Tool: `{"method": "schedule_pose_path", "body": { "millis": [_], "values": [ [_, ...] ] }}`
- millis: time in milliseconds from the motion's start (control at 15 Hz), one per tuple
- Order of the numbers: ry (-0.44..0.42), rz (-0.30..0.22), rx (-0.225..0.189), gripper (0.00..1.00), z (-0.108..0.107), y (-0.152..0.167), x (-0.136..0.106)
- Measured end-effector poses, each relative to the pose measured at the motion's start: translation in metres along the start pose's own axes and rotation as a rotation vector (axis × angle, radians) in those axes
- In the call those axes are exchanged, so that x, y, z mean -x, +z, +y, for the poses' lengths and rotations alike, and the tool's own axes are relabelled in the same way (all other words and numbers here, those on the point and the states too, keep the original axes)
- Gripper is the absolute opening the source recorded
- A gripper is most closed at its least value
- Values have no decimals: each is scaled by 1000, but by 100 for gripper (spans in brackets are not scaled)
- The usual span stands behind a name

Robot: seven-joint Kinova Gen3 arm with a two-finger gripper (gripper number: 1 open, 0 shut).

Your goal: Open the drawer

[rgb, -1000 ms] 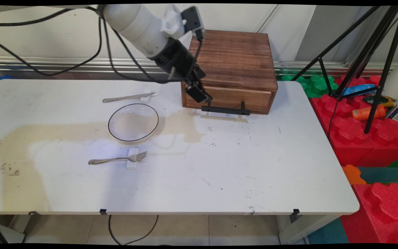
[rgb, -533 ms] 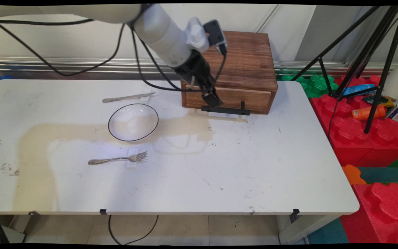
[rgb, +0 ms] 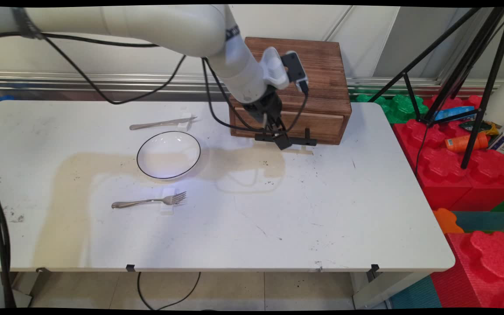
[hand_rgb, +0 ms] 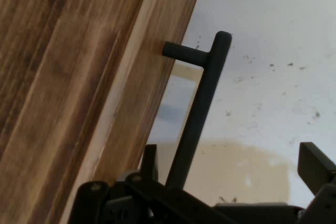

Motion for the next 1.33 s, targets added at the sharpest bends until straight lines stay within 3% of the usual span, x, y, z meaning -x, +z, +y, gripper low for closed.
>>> {"method": "schedule_pose_path", "body": {
  "millis": [733,1333],
  "values": [
    [-24,-96,18,100,6,88,-14],
    [-46,-127,25,100,17,105,-13]
  ]
}}
